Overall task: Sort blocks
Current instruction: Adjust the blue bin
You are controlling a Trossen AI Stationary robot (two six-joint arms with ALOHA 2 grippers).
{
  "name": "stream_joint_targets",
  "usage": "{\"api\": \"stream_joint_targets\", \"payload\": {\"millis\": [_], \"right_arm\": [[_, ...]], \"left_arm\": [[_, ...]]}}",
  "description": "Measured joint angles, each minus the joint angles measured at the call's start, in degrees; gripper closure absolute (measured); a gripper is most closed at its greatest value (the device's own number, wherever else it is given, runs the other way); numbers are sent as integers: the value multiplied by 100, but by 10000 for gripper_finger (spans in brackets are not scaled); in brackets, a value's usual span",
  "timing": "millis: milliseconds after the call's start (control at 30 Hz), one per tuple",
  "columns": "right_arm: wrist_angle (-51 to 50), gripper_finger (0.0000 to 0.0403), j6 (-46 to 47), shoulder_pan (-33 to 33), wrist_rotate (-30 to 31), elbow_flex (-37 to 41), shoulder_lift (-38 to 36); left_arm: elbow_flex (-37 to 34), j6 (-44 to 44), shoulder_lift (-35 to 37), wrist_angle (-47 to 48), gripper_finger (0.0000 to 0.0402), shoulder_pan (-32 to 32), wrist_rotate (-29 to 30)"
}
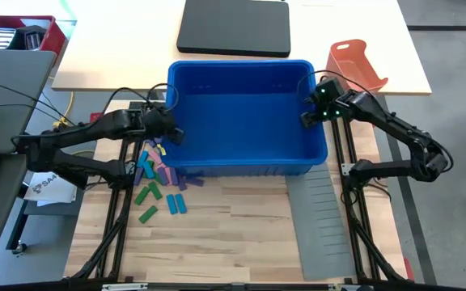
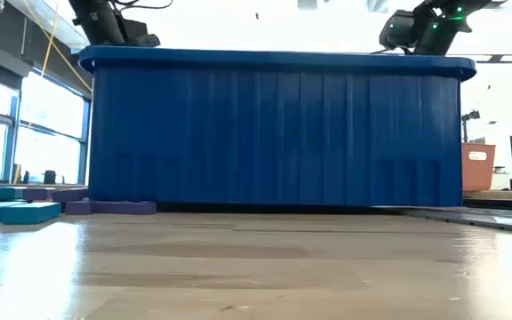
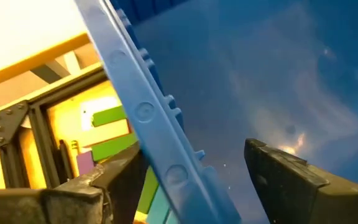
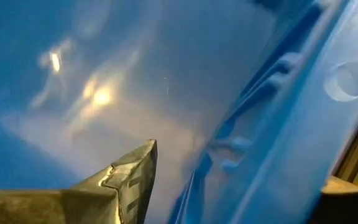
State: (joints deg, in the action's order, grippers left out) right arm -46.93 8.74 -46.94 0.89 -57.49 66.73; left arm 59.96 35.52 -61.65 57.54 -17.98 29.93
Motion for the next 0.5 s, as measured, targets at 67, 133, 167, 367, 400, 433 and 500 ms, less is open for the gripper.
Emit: {"api": "stream_joint_targets", "payload": {"millis": [67,133,167,367,400,433,500], "right_arm": [[153,166,9,12,64,-2,-18],[339,166,44,89,158,-2,-32],[396,166,55,127,196,-2,-50],[469,166,129,421,686,-7,-118],[493,166,124,490,922,-9,-162],[519,166,126,567,1157,-19,-220],[562,166,103,713,1628,-28,-382]], "left_arm": [[10,48,94,73,124,4,70],[9,122,187,119,120,4,109],[5,154,252,148,119,4,152],[5,175,668,58,118,21,557],[5,173,743,41,118,43,588],[5,136,812,9,118,74,601],[5,-45,935,-152,119,155,610]]}}
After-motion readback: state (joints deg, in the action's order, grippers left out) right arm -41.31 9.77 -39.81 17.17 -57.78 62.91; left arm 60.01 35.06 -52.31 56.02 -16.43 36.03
